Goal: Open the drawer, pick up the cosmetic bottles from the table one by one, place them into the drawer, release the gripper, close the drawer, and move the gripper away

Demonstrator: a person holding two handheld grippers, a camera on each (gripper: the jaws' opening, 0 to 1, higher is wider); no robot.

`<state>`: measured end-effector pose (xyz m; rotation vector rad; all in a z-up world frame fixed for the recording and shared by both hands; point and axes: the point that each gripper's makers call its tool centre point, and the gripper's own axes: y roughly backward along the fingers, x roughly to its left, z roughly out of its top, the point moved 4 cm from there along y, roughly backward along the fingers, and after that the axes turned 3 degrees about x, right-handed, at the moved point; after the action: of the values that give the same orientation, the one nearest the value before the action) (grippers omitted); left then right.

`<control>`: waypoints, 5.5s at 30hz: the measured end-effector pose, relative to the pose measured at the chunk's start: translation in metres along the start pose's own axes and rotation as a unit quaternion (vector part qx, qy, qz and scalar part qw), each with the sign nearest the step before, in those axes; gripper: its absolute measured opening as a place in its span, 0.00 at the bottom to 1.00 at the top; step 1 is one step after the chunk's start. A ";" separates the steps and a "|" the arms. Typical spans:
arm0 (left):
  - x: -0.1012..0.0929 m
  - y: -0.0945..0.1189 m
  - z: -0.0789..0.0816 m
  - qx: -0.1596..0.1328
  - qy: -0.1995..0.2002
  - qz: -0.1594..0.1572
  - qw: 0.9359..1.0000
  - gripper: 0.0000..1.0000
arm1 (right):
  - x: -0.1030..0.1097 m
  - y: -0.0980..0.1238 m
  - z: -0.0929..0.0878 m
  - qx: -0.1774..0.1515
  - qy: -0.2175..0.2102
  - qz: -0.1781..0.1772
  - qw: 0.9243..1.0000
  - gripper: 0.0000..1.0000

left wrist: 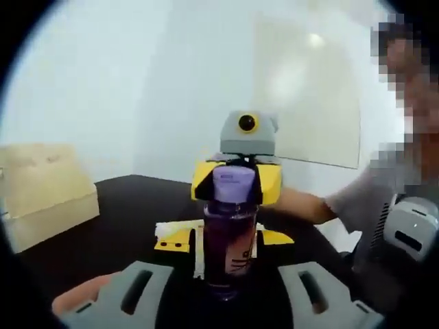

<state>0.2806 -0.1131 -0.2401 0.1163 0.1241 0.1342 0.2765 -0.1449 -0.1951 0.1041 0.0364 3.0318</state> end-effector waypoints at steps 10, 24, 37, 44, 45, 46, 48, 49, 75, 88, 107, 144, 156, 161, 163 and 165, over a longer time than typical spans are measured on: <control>-0.005 0.000 0.001 0.002 -0.003 -0.008 1.000 0.22 | 0.001 0.001 0.000 -0.011 -0.011 0.010 1.000 0.16; 0.030 0.003 0.006 -0.013 -0.010 0.111 0.994 0.21 | -0.032 0.008 0.003 -0.029 -0.012 -0.109 0.994 0.23; 0.037 -0.006 0.005 -0.009 -0.028 0.180 0.983 0.21 | -0.041 0.002 -0.003 -0.014 0.011 -0.167 0.986 0.23; 0.044 -0.006 0.007 -0.022 -0.031 0.225 0.974 0.21 | -0.049 0.006 -0.001 -0.025 -0.006 -0.216 0.976 0.23; 0.042 -0.008 0.005 -0.022 -0.031 0.227 0.973 0.21 | -0.050 0.007 -0.001 -0.027 -0.013 -0.223 0.974 0.23; 0.041 -0.008 0.005 -0.023 -0.029 0.228 0.973 0.21 | -0.050 0.007 -0.001 -0.029 -0.013 -0.223 0.974 0.22; 0.046 -0.007 0.006 -0.025 -0.027 0.234 0.971 0.21 | -0.053 0.007 0.000 -0.030 -0.019 -0.228 0.973 0.21; 0.047 -0.006 0.005 -0.023 -0.025 0.234 0.972 0.21 | -0.052 0.007 -0.001 -0.028 -0.016 -0.229 0.973 0.17; 0.075 0.030 0.008 -0.051 0.026 0.248 0.967 0.51 | -0.094 0.015 0.032 0.000 -0.027 -0.270 0.963 0.15; 0.078 0.019 -0.008 -0.003 0.016 0.262 0.965 0.70 | -0.123 0.012 0.050 0.003 -0.008 -0.303 0.953 0.15; 0.083 0.023 -0.003 -0.017 0.037 0.260 0.965 0.71 | -0.199 0.004 0.047 0.008 0.008 -0.348 0.937 0.15; 0.090 0.023 -0.008 -0.015 0.041 0.259 0.965 0.67 | -0.282 -0.003 0.017 0.032 0.043 -0.308 0.950 0.15; 0.089 0.021 -0.011 -0.008 0.038 0.257 0.966 0.66 | -0.285 -0.004 0.000 0.044 0.048 -0.306 0.950 0.15; 0.089 0.019 -0.012 -0.005 0.036 0.257 0.966 0.66 | -0.288 -0.003 -0.002 0.044 0.050 -0.305 0.950 0.15; 0.088 0.019 -0.013 -0.005 0.036 0.257 0.966 0.66 | -0.287 -0.004 -0.005 0.050 0.054 -0.306 0.949 0.15; 0.088 0.019 -0.013 -0.004 0.034 0.256 0.966 0.66 | -0.288 -0.003 -0.004 0.048 0.055 -0.307 0.949 0.15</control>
<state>0.3635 -0.0808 -0.2606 0.1349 0.1610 0.6566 0.5618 -0.1727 -0.2188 -0.0601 0.1885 2.4080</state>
